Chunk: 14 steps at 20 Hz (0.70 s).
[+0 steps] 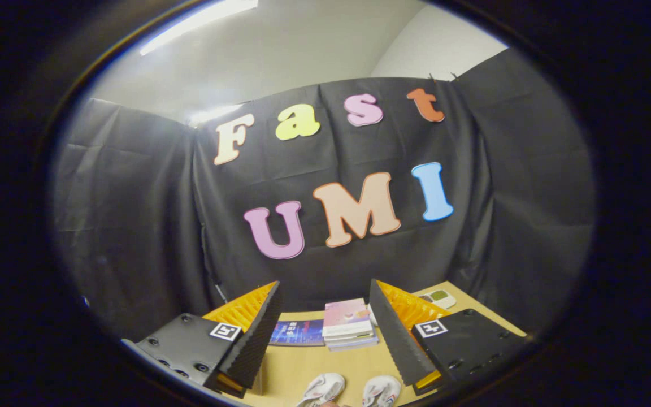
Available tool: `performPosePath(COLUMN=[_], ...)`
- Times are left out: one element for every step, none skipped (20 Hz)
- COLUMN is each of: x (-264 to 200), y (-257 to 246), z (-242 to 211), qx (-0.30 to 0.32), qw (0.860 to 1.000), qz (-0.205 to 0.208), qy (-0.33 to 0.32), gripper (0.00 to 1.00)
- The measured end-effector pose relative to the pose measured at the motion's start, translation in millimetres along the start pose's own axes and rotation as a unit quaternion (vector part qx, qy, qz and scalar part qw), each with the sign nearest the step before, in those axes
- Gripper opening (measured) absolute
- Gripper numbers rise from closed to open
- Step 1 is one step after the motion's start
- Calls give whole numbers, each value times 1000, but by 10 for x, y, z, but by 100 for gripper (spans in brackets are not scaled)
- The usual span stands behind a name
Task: Open the storage box then place both shoes into the box .Put the left shoe in first, then the right shoe, with the right side of both shoes facing outward in a uniform manner.
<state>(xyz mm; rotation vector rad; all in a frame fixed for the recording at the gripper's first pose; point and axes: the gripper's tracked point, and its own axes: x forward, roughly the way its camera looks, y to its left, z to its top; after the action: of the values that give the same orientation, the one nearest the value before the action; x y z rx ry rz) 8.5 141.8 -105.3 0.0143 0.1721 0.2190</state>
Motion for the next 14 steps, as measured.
performPosePath(x=[23, 69, 109, 151, 182, 217, 240, 263, 279, 289, 286, 291, 295, 283], y=[118, 231, 336, 429, 519, 625, 730, 832, 926, 1025, 1122, 1204, 1294, 1379], z=[-128, -256, -392, -523, -668, -813, -957, -1106, -1262, -1405, -1564, -1710, -1843, -1972], qx=[6, 15, 23, 28, 31, 33, 36, 40, 43, 47, 53, 61, 71, 82], qw=[1000, 999, 999, 997, 996, 994, 992, 989, 986, 983, 979, 975, 970, 965], qz=[10, 22, 32, 40, 47, 56, 66, 76, 85, 94, 103, 110, 118, 125], qy=[11, 24, 38, 52, 68, 84, 100, 117, 133, 150, 167, 184, 200, 216], gripper=[95, 95, 96, 96, 96, 96, 96, 96, 96, 96, 96, 96, 96, 96])
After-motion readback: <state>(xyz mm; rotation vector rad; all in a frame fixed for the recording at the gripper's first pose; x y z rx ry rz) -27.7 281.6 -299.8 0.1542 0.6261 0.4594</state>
